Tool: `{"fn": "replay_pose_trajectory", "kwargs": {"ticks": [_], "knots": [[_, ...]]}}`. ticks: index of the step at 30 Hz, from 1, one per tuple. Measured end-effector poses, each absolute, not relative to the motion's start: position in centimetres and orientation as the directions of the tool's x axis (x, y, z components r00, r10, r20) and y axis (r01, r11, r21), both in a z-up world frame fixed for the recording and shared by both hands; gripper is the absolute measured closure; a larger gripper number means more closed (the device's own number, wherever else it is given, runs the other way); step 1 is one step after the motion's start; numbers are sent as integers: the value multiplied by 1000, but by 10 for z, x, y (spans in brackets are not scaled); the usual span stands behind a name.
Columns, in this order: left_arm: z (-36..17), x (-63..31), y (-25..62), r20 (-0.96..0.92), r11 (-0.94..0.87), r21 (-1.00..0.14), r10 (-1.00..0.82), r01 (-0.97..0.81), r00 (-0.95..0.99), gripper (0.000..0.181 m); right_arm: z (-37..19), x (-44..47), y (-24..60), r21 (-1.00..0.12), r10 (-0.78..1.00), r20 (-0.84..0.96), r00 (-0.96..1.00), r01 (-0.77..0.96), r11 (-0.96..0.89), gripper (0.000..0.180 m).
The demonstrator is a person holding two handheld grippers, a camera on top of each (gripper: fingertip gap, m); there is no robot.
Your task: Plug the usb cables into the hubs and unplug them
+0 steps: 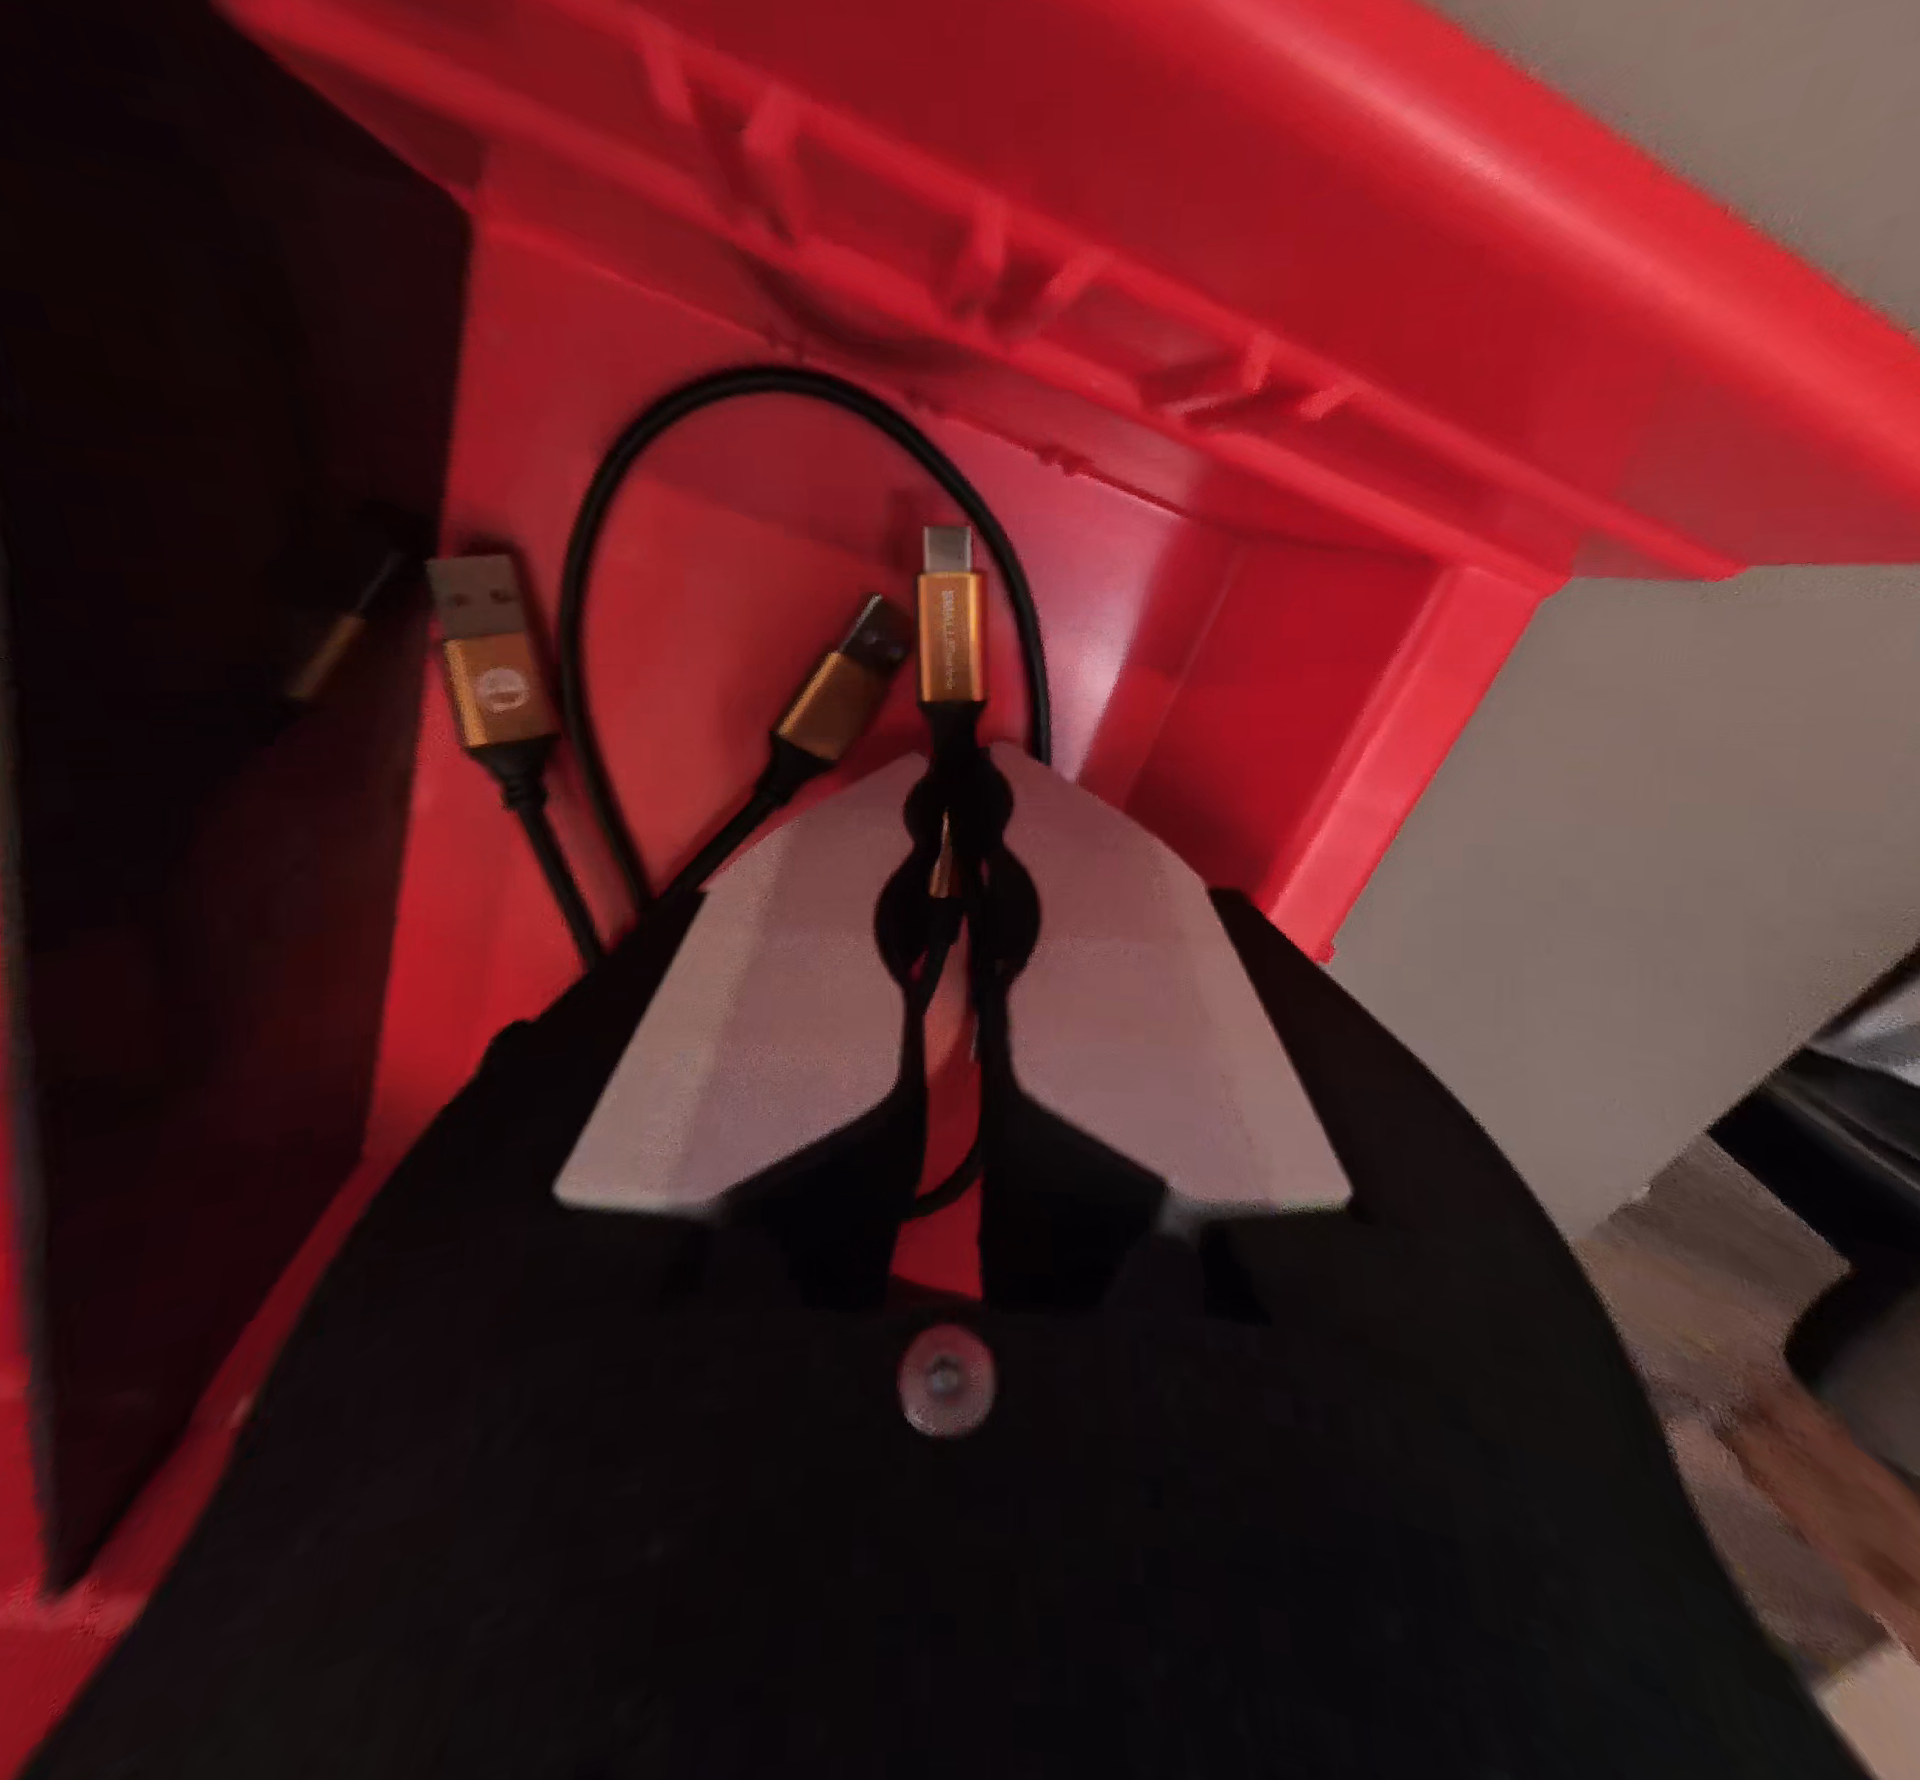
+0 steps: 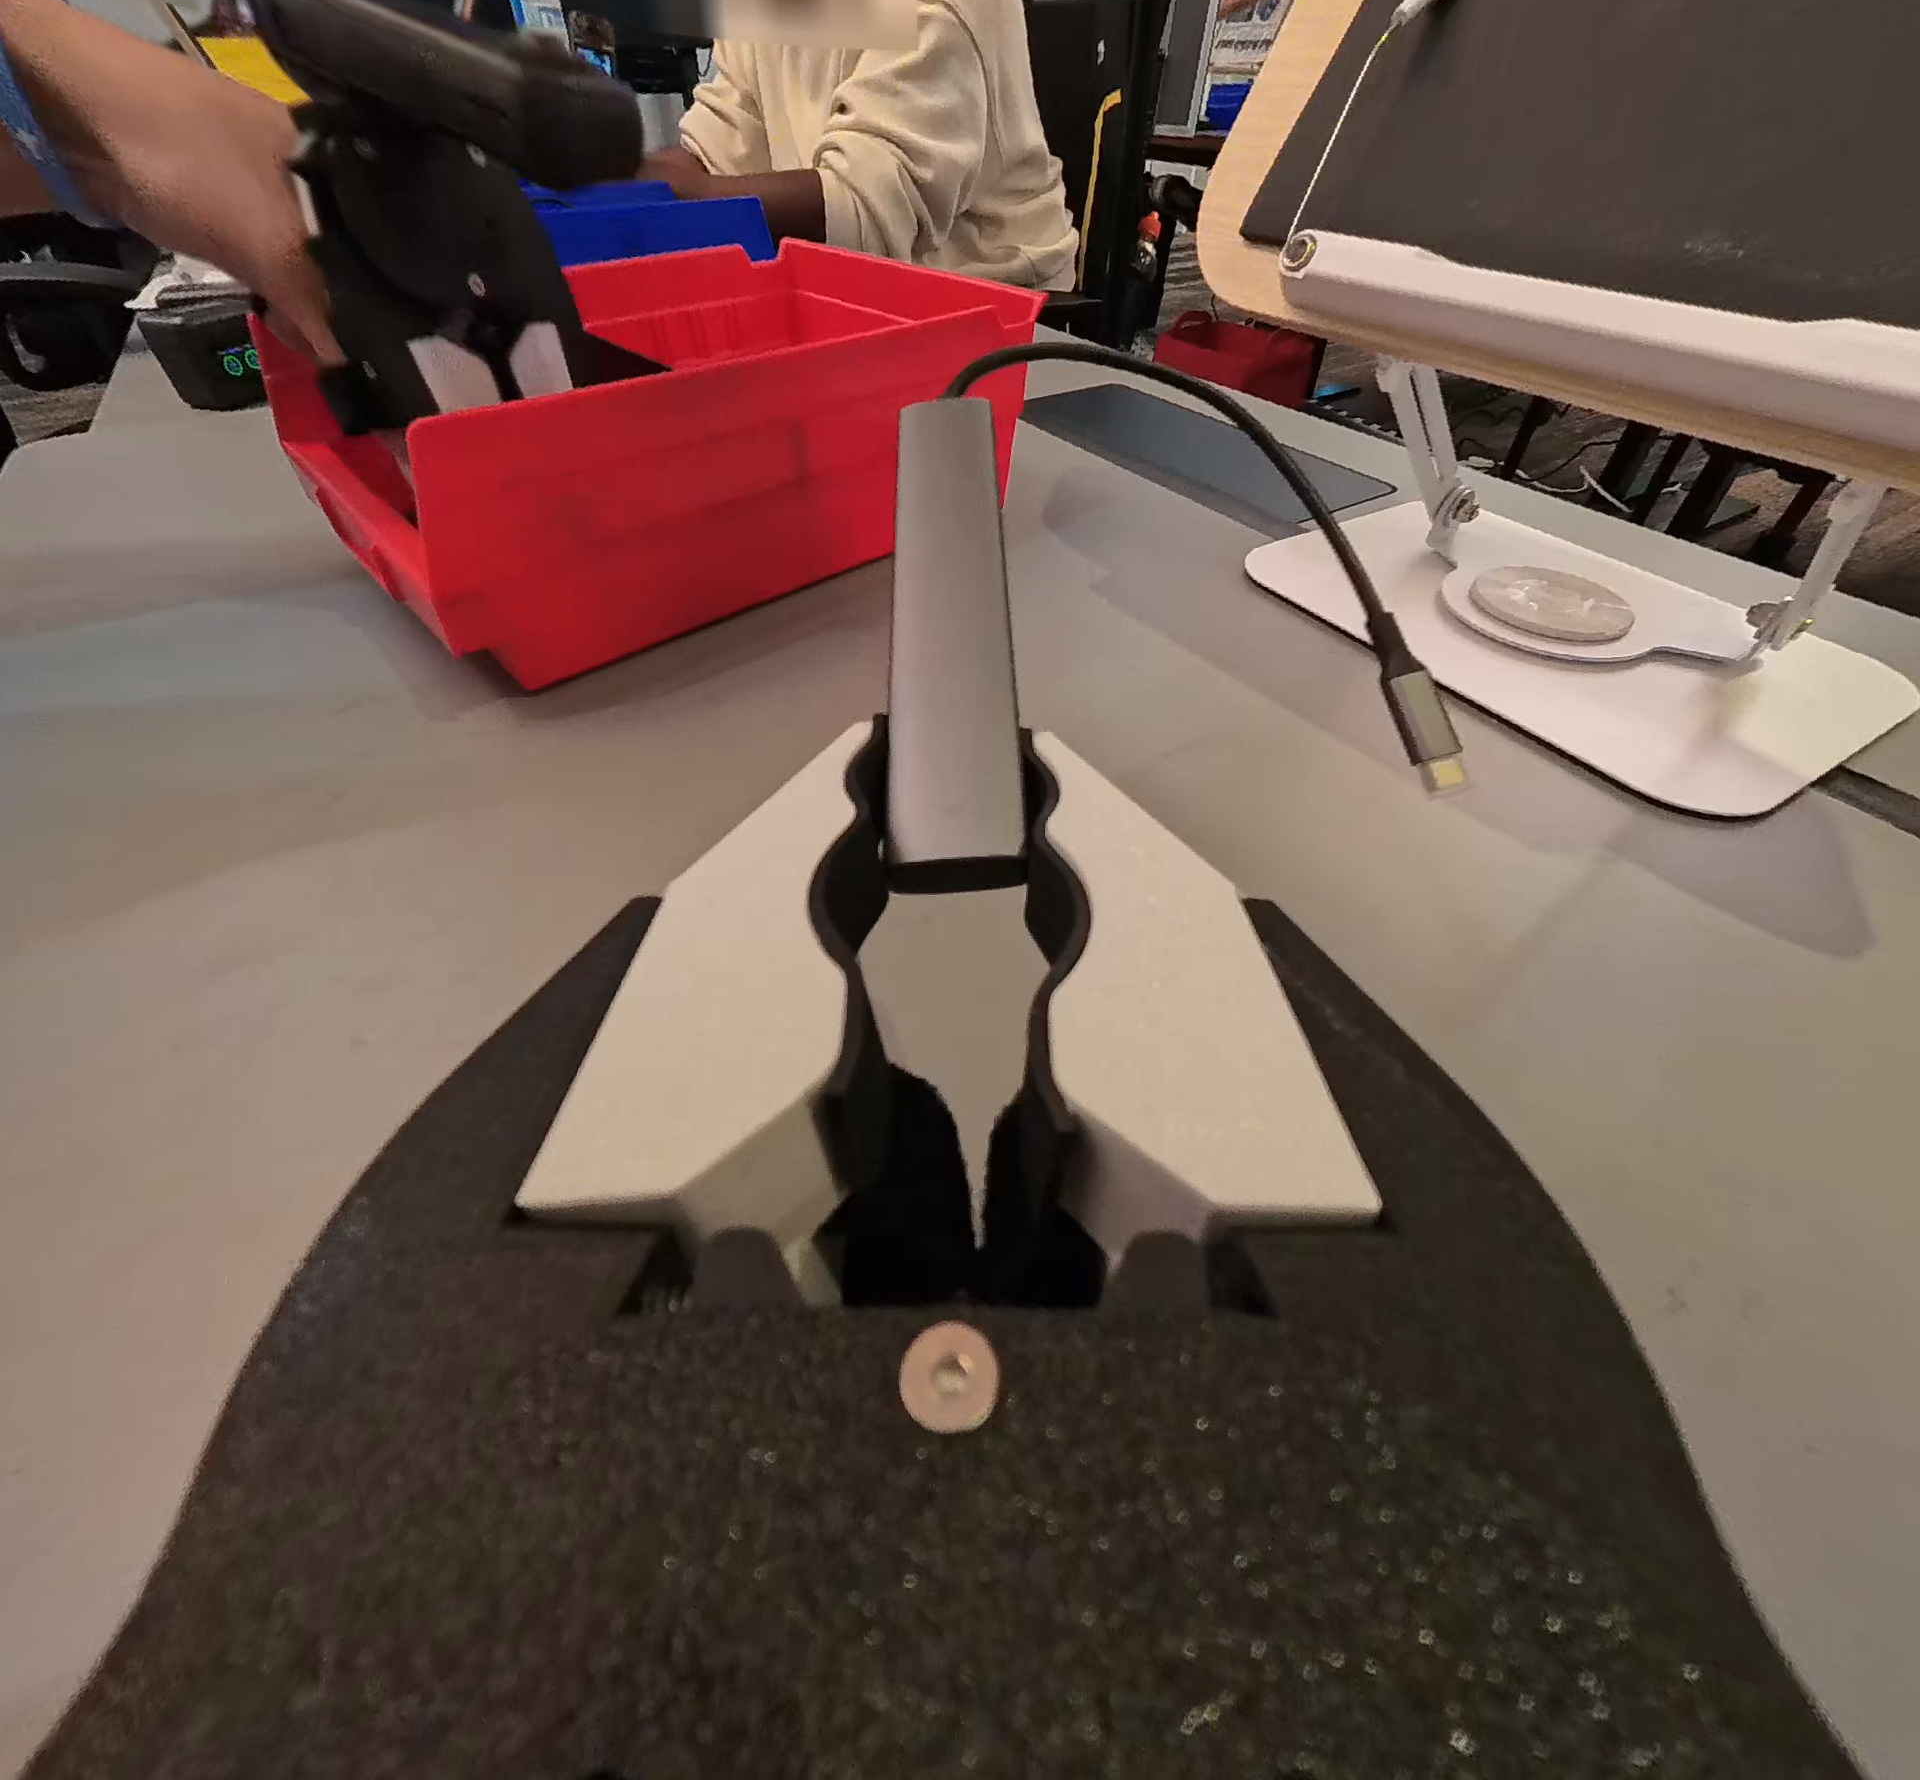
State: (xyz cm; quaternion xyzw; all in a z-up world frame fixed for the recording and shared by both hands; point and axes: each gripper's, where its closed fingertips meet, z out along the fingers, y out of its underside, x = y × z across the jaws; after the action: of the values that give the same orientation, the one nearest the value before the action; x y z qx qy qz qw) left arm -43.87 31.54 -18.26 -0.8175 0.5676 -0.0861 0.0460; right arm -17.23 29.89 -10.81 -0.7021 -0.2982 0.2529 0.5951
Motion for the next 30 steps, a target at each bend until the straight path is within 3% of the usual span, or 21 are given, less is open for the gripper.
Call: {"fn": "replay_pose_trajectory", "kwargs": {"ticks": [1,10,19,26,30], "knots": [[-174,-438,319,65,-359,-208,-933,-910,353,176,-108,-172,299,-987,719,-3,695,115,-115,159],[-74,-450,317,-59,-358,-492,-896,-794,440,176,-108,-172,299,-986,718,5,696,122,-110,159],[-53,-455,317,-114,-395,-564,-832,-725,542,177,-107,-171,299,-988,714,6,700,116,-106,159],[65,-429,235,-199,-201,-751,-839,-629,507,177,-107,-166,302,-988,704,12,710,117,-101,159],[13,-367,159,-55,-245,-713,-914,-657,401,177,-109,-167,302,-984,706,28,708,142,-103,159]]}}
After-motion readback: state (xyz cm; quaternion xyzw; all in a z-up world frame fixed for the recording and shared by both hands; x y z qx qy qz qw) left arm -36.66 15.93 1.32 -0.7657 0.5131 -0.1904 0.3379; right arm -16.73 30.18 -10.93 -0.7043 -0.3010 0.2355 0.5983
